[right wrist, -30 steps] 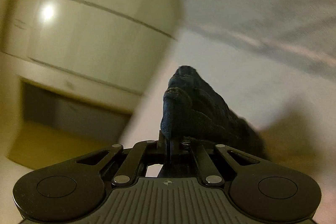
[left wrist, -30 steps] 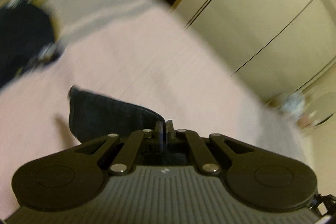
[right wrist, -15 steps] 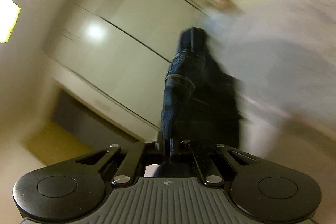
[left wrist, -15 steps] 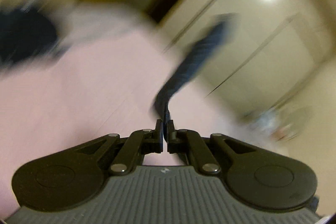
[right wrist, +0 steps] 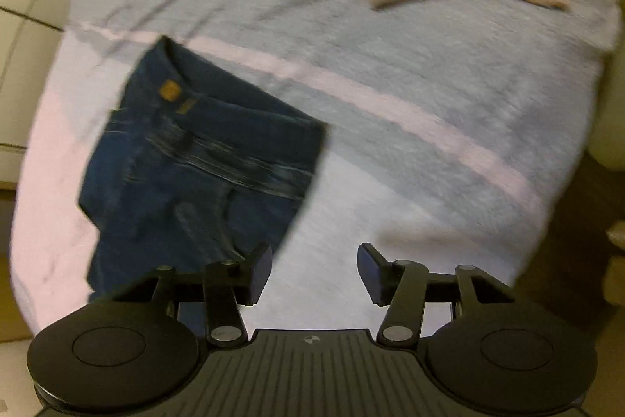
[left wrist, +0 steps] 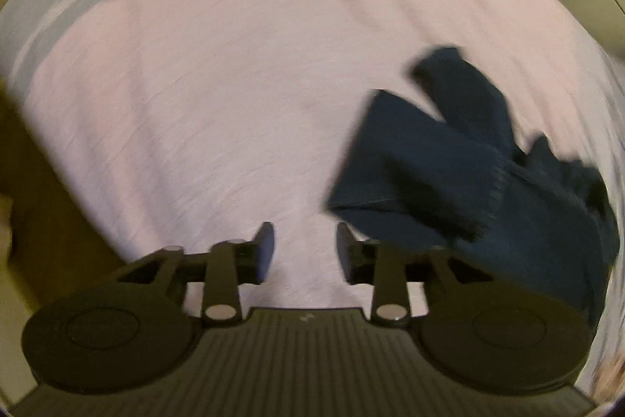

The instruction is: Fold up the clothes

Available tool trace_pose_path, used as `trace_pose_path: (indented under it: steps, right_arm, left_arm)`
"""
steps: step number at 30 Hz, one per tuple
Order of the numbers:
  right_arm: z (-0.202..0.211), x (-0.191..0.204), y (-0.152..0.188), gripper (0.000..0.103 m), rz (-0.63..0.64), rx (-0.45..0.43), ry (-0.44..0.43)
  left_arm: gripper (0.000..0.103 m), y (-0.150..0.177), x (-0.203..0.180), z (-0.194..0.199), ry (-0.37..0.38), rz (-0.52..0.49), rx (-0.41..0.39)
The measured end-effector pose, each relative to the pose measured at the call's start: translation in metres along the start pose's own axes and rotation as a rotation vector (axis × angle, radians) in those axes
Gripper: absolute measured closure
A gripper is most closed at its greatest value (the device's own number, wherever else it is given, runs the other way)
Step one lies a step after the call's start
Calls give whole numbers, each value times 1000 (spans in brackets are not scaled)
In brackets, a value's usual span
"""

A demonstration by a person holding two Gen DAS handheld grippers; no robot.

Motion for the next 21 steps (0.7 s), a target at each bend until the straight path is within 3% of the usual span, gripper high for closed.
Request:
trace_pose_path:
  steps: [4, 8, 15, 18, 21]
  right_arm:
    - [-16, 12, -8, 50, 23, 37, 4]
    - [-31, 11, -12, 50, 41, 73, 71]
    - [-41, 6, -9, 50, 58, 112, 134]
    - [-44, 9, -2, 50, 60, 121, 145]
    - [-50, 16, 10, 50, 57, 128, 159]
  left_arm:
    - [66, 21, -58, -26, -18, -349, -48]
    - [66, 49, -103, -65, -101, -723, -132]
    - [65, 61, -118, -141, -280, -1020, -216]
    - [65, 69, -114, -169, -329, -1197, -207]
    - [99, 74, -109, -168, -273, -1359, -212]
Point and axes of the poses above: each gripper's, at about its wrist camera, not at the fingertips, and z roughly against the way its jaws point, x to its left, y to its underside, the point moved 2 cm from there along -z, roughly the way its jaws point, and after that the axes turned 3 degrees about z, right-handed, at the moved point
